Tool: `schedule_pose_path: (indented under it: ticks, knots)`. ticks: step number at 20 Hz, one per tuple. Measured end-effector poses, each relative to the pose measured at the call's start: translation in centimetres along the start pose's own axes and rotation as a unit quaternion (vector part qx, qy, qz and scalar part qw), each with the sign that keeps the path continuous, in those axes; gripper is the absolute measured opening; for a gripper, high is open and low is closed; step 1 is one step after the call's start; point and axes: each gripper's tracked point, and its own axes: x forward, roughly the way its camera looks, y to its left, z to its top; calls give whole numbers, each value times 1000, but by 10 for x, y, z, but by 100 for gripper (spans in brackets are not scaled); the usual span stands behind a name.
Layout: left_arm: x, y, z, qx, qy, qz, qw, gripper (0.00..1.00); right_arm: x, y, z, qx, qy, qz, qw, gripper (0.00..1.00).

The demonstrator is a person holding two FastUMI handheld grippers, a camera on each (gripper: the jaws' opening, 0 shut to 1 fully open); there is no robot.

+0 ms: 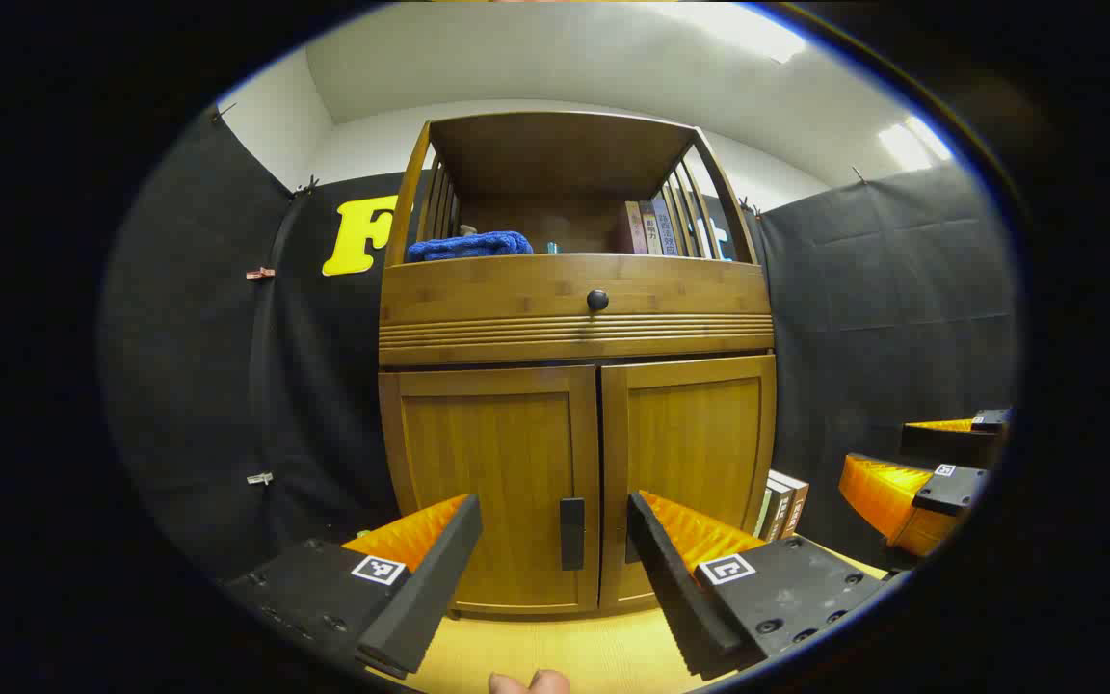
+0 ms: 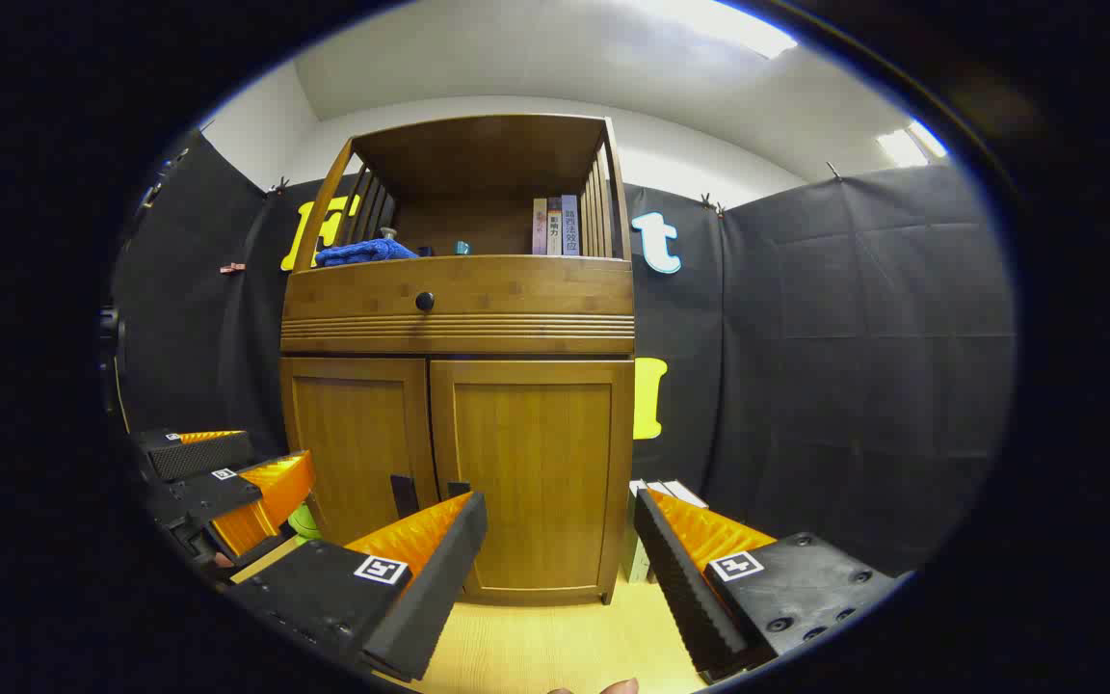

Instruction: Open the right door of the double-door shoe cabinet with the right hand, and open the left door with the left hand.

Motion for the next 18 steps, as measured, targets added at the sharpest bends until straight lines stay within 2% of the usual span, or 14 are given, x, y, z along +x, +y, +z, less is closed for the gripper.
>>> schedule_pose_path:
  ticks: [2, 3, 5, 9, 11, 18]
  knots:
    - [-1, 0, 1, -1, 0, 1, 1000, 92, -1, -2, -1, 2, 2, -1, 1000, 97]
    - [-2, -1, 2, -2, 0, 0, 1000, 97, -3, -2, -1, 4, 1, -1, 1000, 97]
    - [-3, -1, 3, -5, -1, 0, 1000, 97, -4, -3, 2, 5, -3, -3, 1000, 99]
    - [-4, 0, 4, -3, -3, 4, 1000, 92, -5, -4, 0, 3, 0, -3, 1000, 97]
    - [-4, 0, 2, -2, -3, 3, 1000, 95, -7, -4, -1, 1, 2, -3, 1000, 95]
    - [-6, 2, 0, 7, -8, 8, 1000, 95, -10, -5, -5, -2, 8, -6, 1000, 97]
